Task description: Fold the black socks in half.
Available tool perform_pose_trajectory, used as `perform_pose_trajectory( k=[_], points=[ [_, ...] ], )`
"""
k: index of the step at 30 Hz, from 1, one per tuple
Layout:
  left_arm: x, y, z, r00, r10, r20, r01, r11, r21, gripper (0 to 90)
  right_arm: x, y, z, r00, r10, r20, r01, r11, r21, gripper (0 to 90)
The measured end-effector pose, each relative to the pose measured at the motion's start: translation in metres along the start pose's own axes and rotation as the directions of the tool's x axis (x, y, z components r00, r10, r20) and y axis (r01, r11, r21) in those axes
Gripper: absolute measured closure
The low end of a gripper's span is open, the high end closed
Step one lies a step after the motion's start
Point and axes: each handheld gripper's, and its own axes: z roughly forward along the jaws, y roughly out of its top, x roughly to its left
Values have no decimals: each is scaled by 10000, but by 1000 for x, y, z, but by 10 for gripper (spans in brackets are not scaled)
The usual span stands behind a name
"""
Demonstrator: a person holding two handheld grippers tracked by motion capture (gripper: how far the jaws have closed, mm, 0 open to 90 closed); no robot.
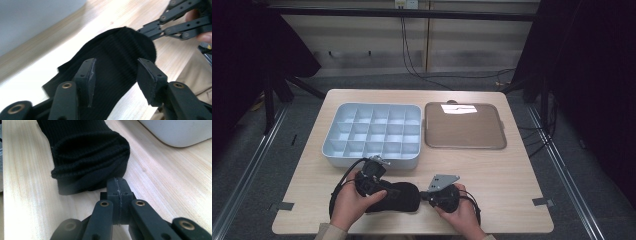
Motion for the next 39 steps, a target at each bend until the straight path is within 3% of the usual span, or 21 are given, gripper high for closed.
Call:
perform_pose_trajectory(
  k=[13,39],
  points=[
    [15,-11,-3,9973,-286,-675,285,9996,-22,404,0,0,0,10000,-6,9,6,10000,9,900],
    [31,-24,-3,9931,-731,-915,734,9973,0,402,0,0,0,10000,-64,16,64,10000,-4,900]
  ],
)
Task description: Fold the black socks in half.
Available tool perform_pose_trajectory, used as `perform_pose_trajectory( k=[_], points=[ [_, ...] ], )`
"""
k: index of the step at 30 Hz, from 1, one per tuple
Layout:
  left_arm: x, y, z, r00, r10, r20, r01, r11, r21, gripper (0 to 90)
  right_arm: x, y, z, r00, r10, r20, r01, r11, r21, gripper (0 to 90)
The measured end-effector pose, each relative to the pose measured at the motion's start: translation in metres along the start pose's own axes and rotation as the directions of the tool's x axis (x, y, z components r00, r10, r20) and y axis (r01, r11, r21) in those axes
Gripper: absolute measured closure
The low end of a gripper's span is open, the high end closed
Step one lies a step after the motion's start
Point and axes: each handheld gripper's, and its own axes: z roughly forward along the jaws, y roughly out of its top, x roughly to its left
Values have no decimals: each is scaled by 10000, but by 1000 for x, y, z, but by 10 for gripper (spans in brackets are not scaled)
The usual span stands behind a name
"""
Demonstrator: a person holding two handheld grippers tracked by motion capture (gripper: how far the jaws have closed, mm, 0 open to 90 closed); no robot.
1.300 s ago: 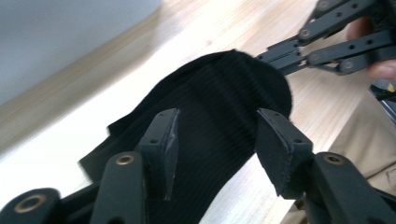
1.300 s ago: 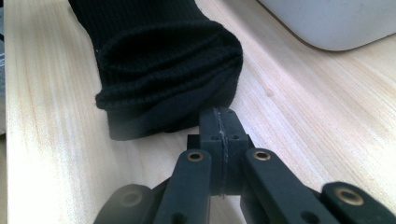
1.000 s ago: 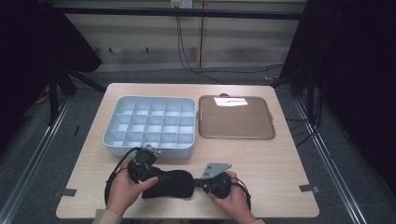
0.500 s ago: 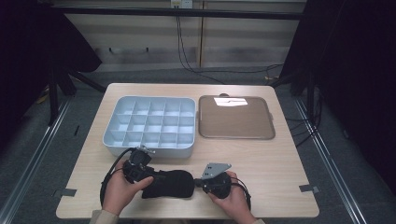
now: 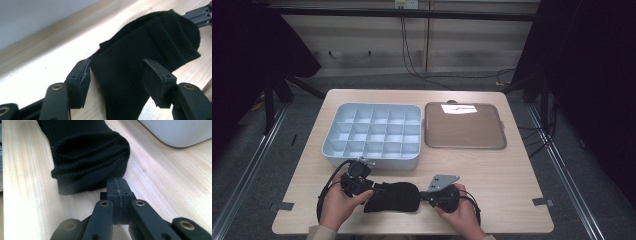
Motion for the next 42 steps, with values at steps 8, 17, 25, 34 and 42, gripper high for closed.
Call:
perform_pose_trajectory(
  k=[8,17,25,34,42],
  points=[
    [2,-4,1,9999,-86,-102,88,9999,129,408,0,0,0,10000,7,-1,-7,10000,6,900],
    [4,-9,2,9998,-158,-106,161,9995,276,415,0,0,0,10000,10,2,-10,10000,26,900],
    [5,-13,5,9996,-249,-92,253,9990,366,423,1,0,0,10000,11,14,-11,10000,28,900],
    [7,-15,9,9996,-155,-257,167,9986,499,480,1,0,0,10000,-33,10,33,10000,12,900],
    [7,-15,14,9993,-120,-355,141,9981,602,512,1,0,0,10000,-40,16,40,10000,15,900]
  ],
)
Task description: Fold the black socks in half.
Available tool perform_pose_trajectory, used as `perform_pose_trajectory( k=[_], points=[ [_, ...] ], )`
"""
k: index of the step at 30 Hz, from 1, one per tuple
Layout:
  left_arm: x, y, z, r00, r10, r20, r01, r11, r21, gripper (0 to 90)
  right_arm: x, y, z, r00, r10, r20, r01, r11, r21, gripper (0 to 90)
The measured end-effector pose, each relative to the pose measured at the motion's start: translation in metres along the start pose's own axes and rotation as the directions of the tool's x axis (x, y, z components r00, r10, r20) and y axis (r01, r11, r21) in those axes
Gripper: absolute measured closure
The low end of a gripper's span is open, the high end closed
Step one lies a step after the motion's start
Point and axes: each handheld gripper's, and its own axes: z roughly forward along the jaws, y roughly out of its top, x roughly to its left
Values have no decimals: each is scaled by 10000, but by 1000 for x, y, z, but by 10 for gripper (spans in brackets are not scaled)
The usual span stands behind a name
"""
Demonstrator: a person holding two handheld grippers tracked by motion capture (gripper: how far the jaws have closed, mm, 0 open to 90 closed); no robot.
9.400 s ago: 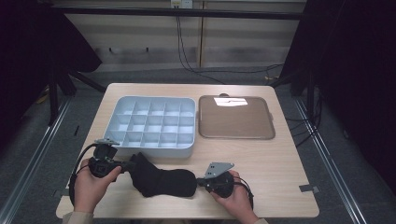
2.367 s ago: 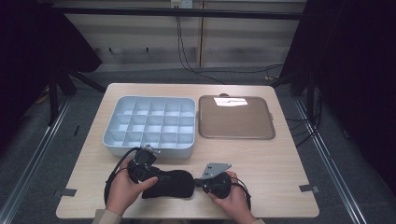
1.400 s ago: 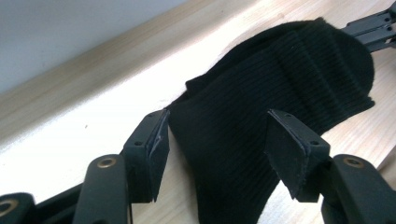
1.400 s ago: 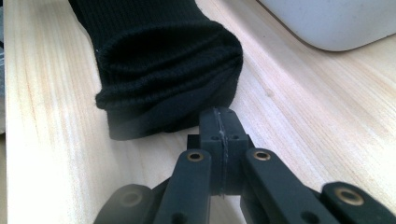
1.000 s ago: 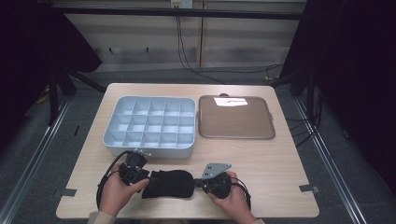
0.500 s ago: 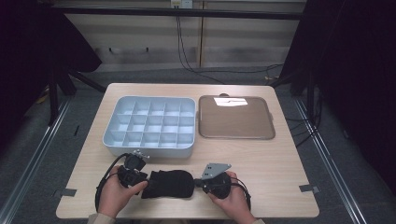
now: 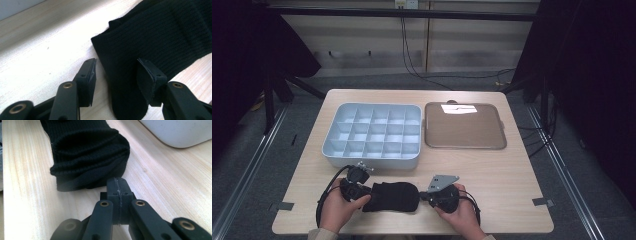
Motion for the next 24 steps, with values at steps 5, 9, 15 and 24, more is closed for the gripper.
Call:
perform_pose_trajectory(
  k=[5,9,15,24],
  points=[
    [-3,1,0,10000,-14,58,14,10000,20,583,1,0,0,10000,-44,40,44,10000,20,900],
    [-5,3,-1,9997,-96,246,94,9999,100,733,2,1,1,10000,-41,5,41,10000,31,900],
    [-4,6,-5,9980,-342,524,334,9993,157,833,3,1,1,10000,-52,-15,52,10000,40,900],
    [-4,9,-12,9954,-467,836,473,9989,-57,836,2,2,1,10000,-77,-33,77,10000,-10,900]
  ],
)
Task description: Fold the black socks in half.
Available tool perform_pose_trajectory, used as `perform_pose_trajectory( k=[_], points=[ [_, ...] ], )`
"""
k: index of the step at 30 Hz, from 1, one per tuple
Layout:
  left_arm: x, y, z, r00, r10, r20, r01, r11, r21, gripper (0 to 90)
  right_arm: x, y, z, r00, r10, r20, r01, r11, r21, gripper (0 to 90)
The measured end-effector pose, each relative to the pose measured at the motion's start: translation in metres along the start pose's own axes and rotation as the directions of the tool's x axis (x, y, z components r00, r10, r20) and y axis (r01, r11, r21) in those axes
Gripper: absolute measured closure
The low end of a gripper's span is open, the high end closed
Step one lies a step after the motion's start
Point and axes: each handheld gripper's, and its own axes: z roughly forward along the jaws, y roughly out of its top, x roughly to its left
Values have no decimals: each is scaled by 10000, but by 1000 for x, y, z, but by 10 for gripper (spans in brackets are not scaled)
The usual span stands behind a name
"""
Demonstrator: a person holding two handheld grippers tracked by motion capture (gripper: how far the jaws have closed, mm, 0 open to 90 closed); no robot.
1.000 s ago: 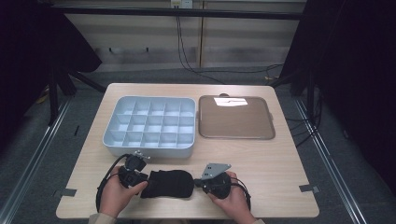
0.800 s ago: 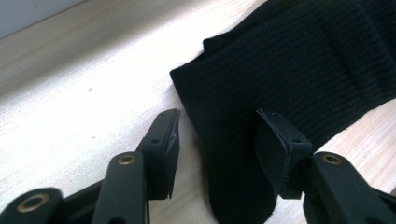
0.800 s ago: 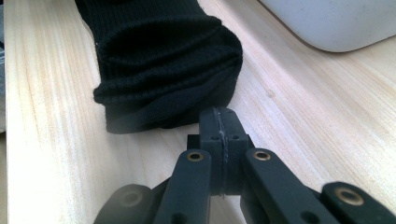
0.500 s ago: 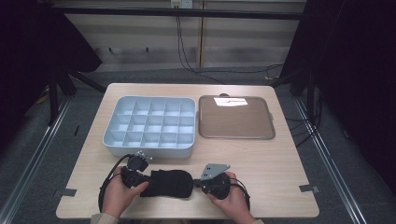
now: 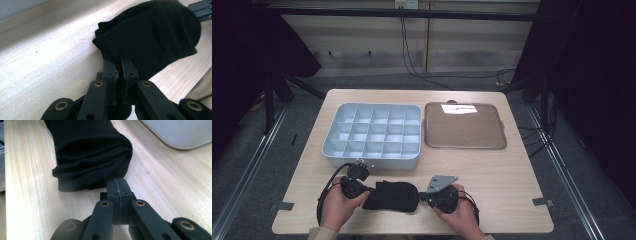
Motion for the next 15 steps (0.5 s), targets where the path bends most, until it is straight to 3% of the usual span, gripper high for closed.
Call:
perform_pose_trajectory(
  k=[8,15],
  points=[
    [-1,3,-6,9998,28,211,-26,10000,-68,835,0,0,0,10000,29,-15,-29,10000,-3,900],
    [-3,4,-7,9999,106,129,-106,9999,-11,832,0,0,0,10000,14,-21,-14,10000,4,900]
  ],
)
